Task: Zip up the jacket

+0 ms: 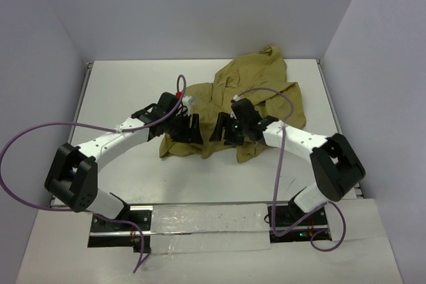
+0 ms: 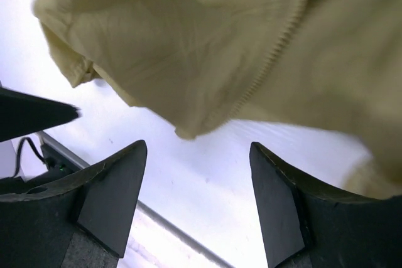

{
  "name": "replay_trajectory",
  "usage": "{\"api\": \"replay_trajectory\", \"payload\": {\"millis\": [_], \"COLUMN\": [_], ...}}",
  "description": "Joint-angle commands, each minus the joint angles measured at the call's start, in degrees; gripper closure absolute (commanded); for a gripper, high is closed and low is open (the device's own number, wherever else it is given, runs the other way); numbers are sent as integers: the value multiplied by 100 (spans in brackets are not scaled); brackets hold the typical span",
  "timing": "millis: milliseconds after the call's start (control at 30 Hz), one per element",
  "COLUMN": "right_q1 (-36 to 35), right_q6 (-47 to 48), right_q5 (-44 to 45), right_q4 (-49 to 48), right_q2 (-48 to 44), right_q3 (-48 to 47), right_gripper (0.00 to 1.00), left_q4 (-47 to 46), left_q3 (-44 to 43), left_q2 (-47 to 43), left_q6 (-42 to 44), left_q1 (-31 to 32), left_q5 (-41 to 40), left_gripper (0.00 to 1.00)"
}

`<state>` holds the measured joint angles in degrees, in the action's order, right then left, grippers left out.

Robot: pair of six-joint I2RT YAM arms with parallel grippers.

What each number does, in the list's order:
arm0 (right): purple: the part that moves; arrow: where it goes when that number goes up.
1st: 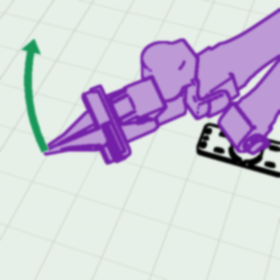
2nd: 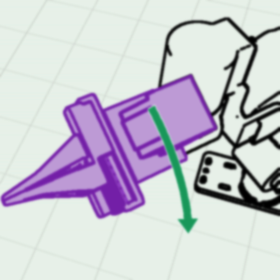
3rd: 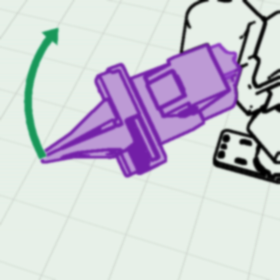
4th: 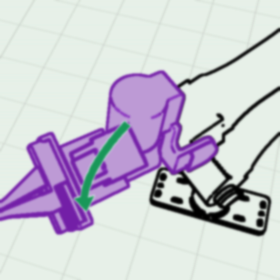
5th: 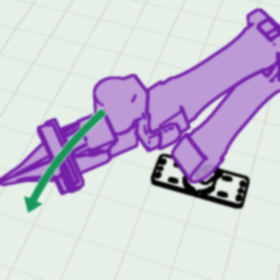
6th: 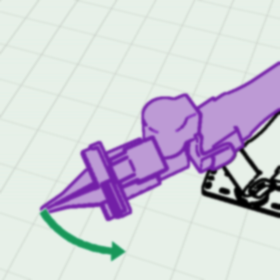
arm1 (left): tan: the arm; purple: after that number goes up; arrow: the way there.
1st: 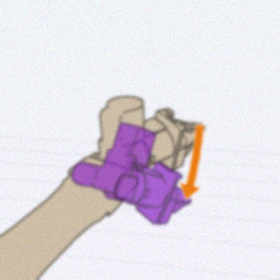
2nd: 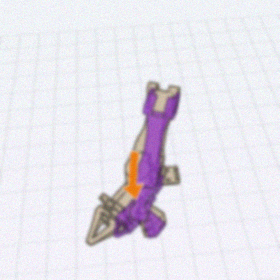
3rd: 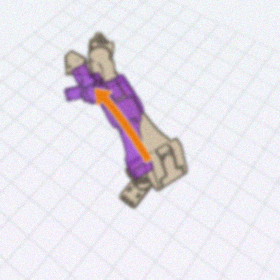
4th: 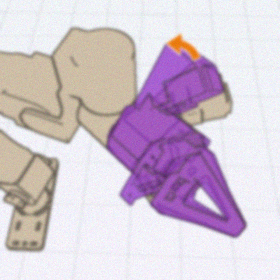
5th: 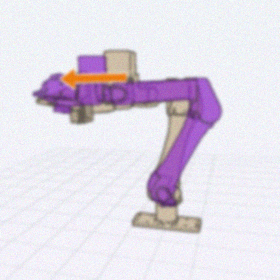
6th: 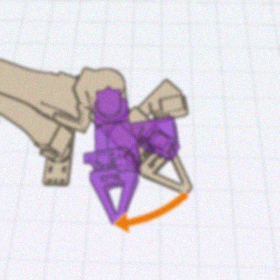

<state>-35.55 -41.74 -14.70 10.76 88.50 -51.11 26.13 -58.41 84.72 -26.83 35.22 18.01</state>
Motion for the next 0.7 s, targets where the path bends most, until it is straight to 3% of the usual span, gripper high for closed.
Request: {"api": "replay_trajectory", "payload": {"millis": [0,133,333,667], "right_q1": [432,1060,1692,1823], "right_q6": [244,415,608,608], "right_q5": [440,784,1208,1125], "right_q4": [979,1668,2358,2351], "right_q2": [-985,-1864,-2719,-2730], "right_q3": [-14,208,84,-16], "right_gripper": [27,28,26,25], "left_q4": [-32,39,49,417], "left_q3": [-161,-301,-600,-1307], "left_q2": [141,402,700,1647], "left_q6": [345,456,493,507], "left_q1": [247,557,887,1342], "left_q5": [-95,-458,-1049,-1899], "left_gripper": [37,40,33,27]}}
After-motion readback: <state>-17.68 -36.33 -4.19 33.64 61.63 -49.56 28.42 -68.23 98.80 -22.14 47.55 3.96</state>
